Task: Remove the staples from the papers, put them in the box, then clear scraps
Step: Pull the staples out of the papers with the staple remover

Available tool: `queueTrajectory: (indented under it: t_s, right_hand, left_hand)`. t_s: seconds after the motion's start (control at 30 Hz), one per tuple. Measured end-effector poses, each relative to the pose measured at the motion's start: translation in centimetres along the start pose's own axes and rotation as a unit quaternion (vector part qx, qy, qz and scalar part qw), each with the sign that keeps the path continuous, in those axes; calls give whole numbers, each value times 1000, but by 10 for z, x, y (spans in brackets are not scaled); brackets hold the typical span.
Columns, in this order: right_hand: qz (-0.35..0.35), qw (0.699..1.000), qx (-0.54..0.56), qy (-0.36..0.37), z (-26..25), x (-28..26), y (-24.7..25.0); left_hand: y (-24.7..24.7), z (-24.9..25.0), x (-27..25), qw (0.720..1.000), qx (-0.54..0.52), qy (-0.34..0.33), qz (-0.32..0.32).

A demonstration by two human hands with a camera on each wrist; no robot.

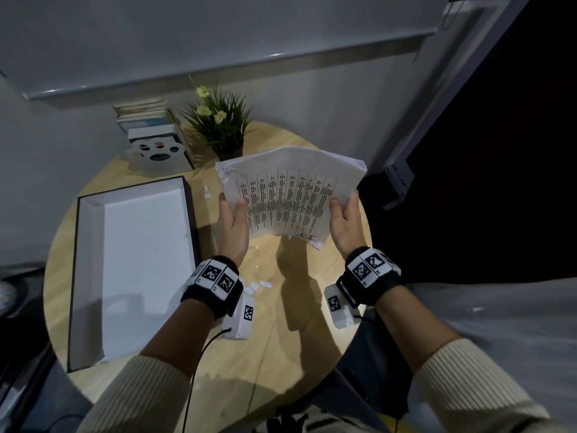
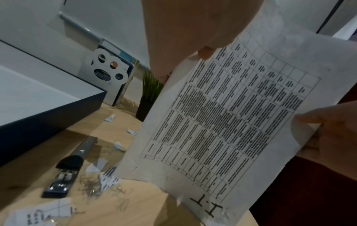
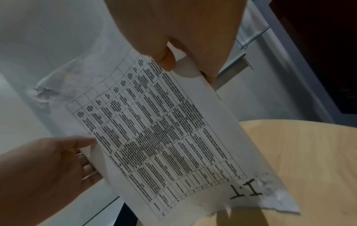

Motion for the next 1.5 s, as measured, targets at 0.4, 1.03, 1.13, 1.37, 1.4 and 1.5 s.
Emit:
queueTrajectory:
  t_s: [0.4, 1.03, 1.13, 1.37, 1.4, 1.5]
  right_hand:
    - [127, 828, -148, 526, -85, -19, -10]
    - [-28, 818, -213, 533, -152, -16, -54]
    - [-65, 864, -184, 465, -169, -20, -45]
    - [-111, 915, -104, 374, -150, -27, -44]
    - [-116, 919, -99, 362, -146, -28, -44]
    - [-123, 921, -109, 354, -138, -36, -45]
  left_hand:
    - [1, -2, 9, 999, 27, -19, -28]
    - [25, 109, -12, 969, -28, -242, -30]
    - [25, 127, -16, 958, -4, -286, -7]
    - [38, 123, -38, 960, 79, -267, -4]
    - [40, 122, -39, 962, 93, -257, -12]
    - [49, 121, -38, 970, 104, -216, -32]
Point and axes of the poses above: each hand's wrist, its own x-axis towards the middle knuckle, its own y-axis out of the back of the hand, z = x × y, the point moved 1 cm from there along x, towards the middle knuckle, and after that the axes turned 12 degrees about z, right-handed, at the moved point
